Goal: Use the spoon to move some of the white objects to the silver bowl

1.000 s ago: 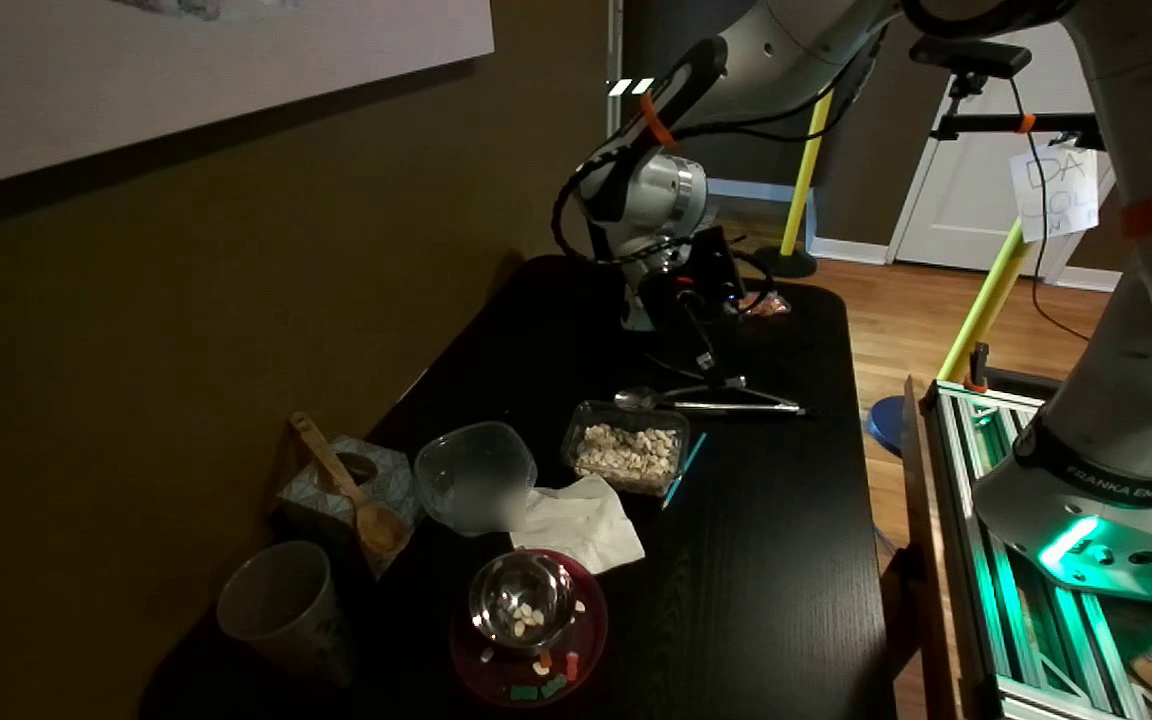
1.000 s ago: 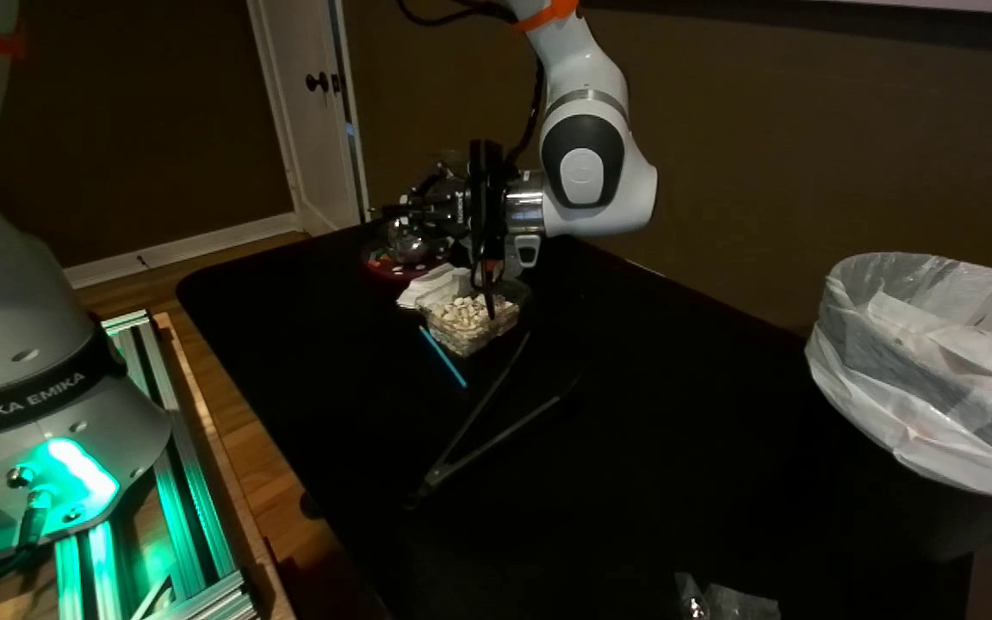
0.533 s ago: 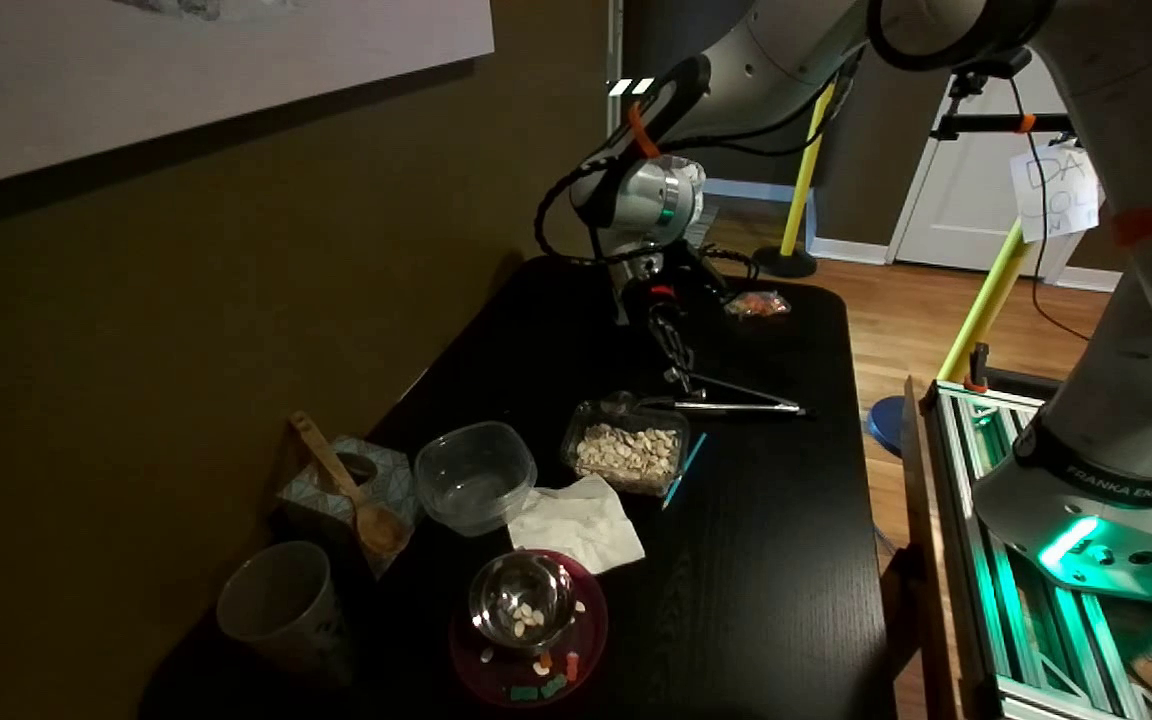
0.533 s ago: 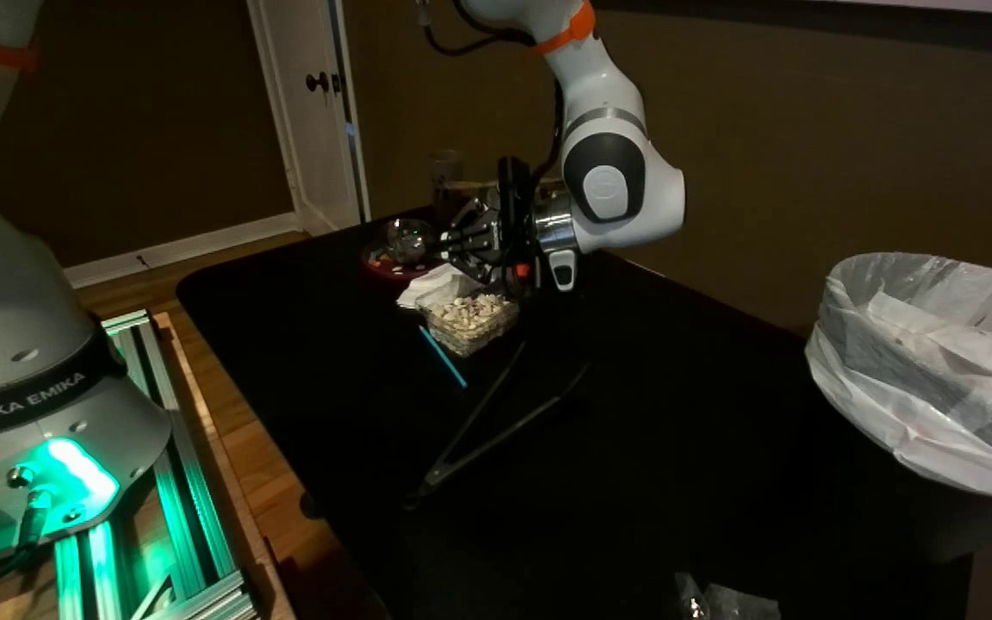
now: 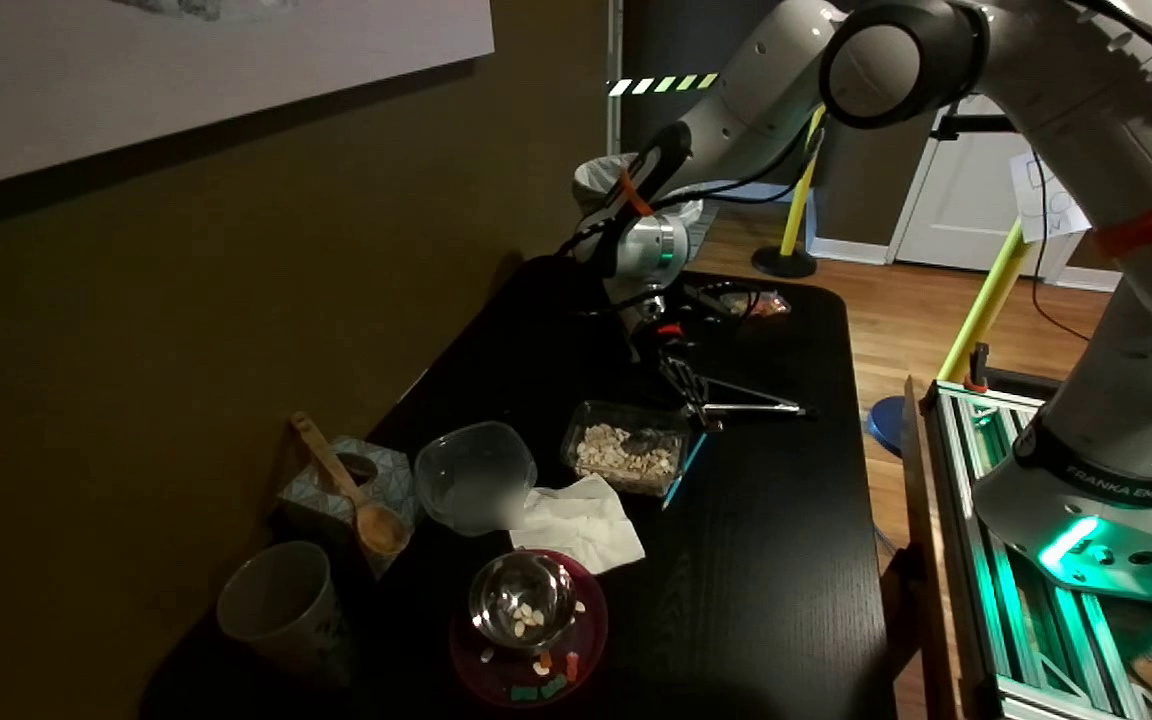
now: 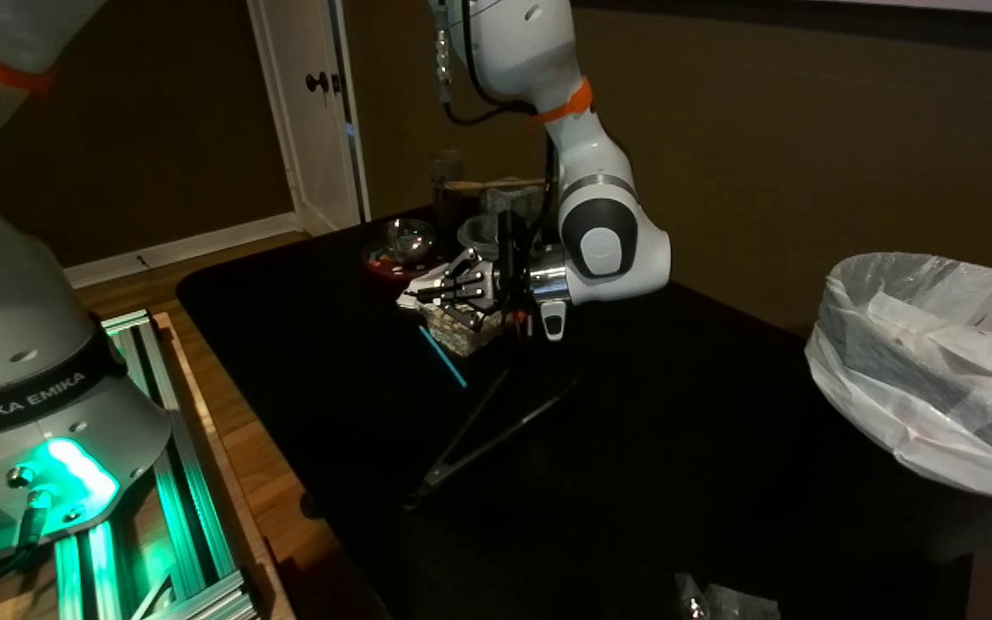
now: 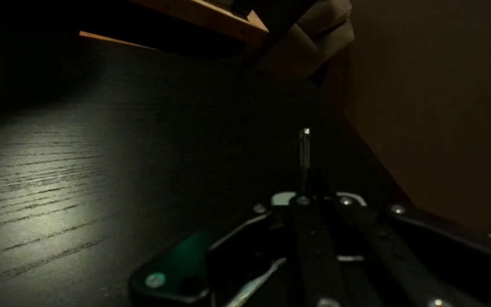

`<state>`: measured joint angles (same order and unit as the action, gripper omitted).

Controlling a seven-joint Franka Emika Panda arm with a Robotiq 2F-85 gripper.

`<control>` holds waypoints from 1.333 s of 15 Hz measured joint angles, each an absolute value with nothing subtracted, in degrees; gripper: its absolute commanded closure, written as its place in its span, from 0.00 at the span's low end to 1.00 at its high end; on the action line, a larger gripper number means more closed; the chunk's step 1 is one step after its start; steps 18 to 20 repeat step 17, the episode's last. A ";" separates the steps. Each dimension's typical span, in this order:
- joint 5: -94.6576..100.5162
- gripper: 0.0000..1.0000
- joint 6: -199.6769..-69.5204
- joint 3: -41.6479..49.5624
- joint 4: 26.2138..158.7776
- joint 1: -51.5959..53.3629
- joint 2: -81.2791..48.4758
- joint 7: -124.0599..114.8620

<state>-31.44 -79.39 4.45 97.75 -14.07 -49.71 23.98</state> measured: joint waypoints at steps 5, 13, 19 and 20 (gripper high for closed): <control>-30.05 0.36 -79.39 4.08 96.13 -14.69 -50.25 23.80; -28.19 0.00 -81.65 3.90 96.44 -15.52 -44.49 28.91; -23.77 0.00 -85.37 3.85 99.95 -15.86 -37.26 37.13; -23.77 0.00 -85.37 3.85 99.95 -15.86 -37.26 37.13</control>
